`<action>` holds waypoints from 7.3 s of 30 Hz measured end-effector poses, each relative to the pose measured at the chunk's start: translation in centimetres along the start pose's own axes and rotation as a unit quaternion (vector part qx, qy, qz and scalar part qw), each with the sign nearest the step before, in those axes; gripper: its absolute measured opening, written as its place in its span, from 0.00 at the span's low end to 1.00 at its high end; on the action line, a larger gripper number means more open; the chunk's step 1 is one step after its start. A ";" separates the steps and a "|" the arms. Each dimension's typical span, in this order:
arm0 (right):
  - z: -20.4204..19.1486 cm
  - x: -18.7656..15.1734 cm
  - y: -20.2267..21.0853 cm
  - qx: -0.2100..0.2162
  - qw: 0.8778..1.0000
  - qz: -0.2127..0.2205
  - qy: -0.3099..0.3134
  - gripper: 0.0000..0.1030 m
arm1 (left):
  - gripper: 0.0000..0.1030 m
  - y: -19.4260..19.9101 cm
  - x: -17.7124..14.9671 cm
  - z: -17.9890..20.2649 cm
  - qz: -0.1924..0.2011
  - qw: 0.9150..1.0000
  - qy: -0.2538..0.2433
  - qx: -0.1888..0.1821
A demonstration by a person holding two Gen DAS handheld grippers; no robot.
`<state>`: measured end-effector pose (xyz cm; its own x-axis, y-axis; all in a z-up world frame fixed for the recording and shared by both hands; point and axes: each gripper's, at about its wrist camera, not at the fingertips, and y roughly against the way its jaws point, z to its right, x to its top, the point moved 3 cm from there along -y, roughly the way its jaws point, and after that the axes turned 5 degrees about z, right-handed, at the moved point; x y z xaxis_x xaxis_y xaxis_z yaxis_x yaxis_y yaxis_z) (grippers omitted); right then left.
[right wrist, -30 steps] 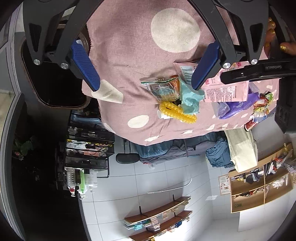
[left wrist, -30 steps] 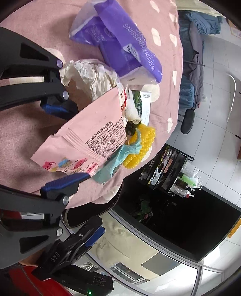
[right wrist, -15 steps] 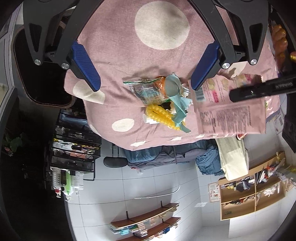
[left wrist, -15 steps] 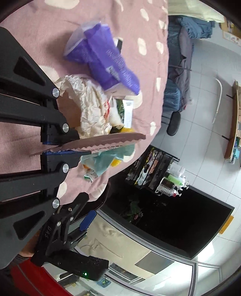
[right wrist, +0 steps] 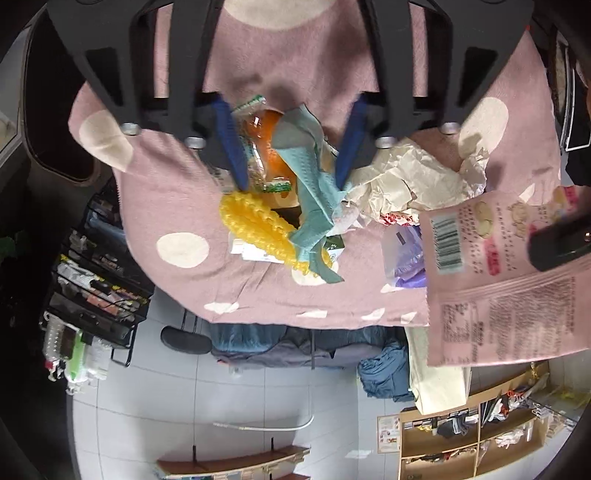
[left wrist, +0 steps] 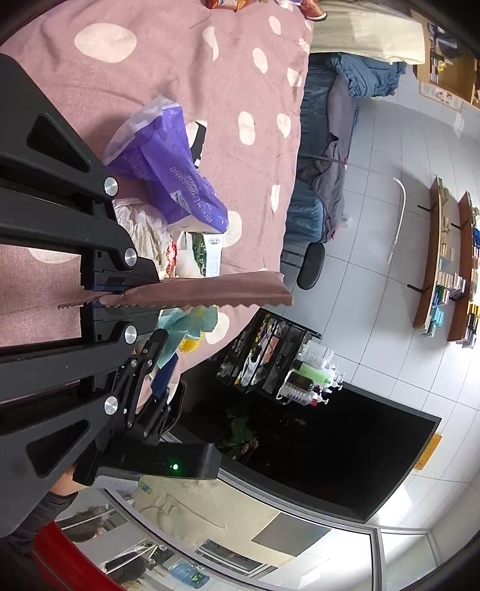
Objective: Collect trash
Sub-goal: 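Grasp the teal cloth with the right gripper while the left holds the wrapper, then carry the teal cloth over the bin and release it with the right gripper, then lower the pink snack wrapper into the bin and open the left gripper, then move both grippers back over the trash on the bedspread, then grasp the purple tissue pack with the left gripper while the right grasps the clear wrapper, then carry the clear wrapper over the bin and open the right gripper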
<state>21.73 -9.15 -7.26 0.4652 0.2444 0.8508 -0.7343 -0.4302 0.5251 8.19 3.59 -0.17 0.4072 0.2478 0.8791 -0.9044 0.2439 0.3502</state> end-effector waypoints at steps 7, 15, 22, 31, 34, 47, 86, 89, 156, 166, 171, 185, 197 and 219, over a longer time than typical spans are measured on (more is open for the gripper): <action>-0.1 0.6 2.1 0.050 0.997 0.025 -0.046 0.08 | 0.03 0.0 0.1 -0.1 0.006 1.000 -0.002 0.005; -0.3 0.9 6.7 0.032 0.996 0.072 -0.035 0.04 | 0.03 -0.3 0.7 1.8 0.018 0.999 -0.022 -0.020; 2.5 0.3 10.0 -0.014 0.994 0.096 -0.057 0.03 | 0.03 -1.4 0.6 4.5 0.015 0.997 -0.047 -0.052; 8.8 -1.3 13.5 -0.101 0.985 0.104 -0.098 0.03 | 0.03 -3.6 0.1 8.8 -0.003 0.991 -0.073 -0.112; 11.1 -2.3 14.2 -0.132 0.980 0.098 -0.116 0.03 | 0.03 -4.4 -0.3 10.5 -0.012 0.988 -0.083 -0.131; 19.8 -8.0 12.4 -0.222 0.953 0.028 -0.202 0.03 | 0.03 -7.8 -2.4 15.9 -0.061 0.973 -0.112 -0.193; 24.9 -13.3 17.3 -0.326 0.900 0.059 -0.284 0.80 | 0.03 -17.6 -9.2 23.6 -0.233 0.932 -0.168 -0.220; 25.0 -13.3 17.6 -0.329 0.898 0.061 -0.286 0.81 | 0.03 -18.1 -9.8 23.8 -0.247 0.928 -0.171 -0.219; 3.3 -1.6 7.1 -0.053 0.993 0.068 -0.078 0.95 | 0.95 -2.0 -0.7 -4.9 -0.025 0.985 -0.135 0.105; 2.1 -0.2 4.9 -0.043 0.997 0.046 -0.049 0.95 | 0.78 -5.3 -0.2 -8.4 -0.096 0.978 -0.150 0.105; 1.9 0.4 3.8 -0.040 0.998 0.035 -0.032 0.95 | 0.42 -6.6 -0.7 -9.4 -0.134 0.976 -0.147 0.093; 3.5 -1.5 -1.3 -0.053 0.996 -0.063 -0.030 0.66 | 0.17 -3.7 0.5 -8.8 -0.073 0.984 -0.124 0.107; 3.4 -1.9 0.4 -0.028 0.998 -0.028 -0.041 0.32 | 0.17 -2.4 0.9 -7.5 -0.042 0.991 -0.088 0.095; 5.7 -2.8 8.8 -0.035 0.993 0.057 -0.100 0.21 | 0.17 -1.7 1.7 2.8 0.010 0.993 -0.116 -0.019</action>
<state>16.78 -18.60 -5.10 0.4615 0.0171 0.8870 -0.8167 -0.3821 0.4323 10.03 1.01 1.61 0.3457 0.0319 0.9378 -0.9043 0.2780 0.3239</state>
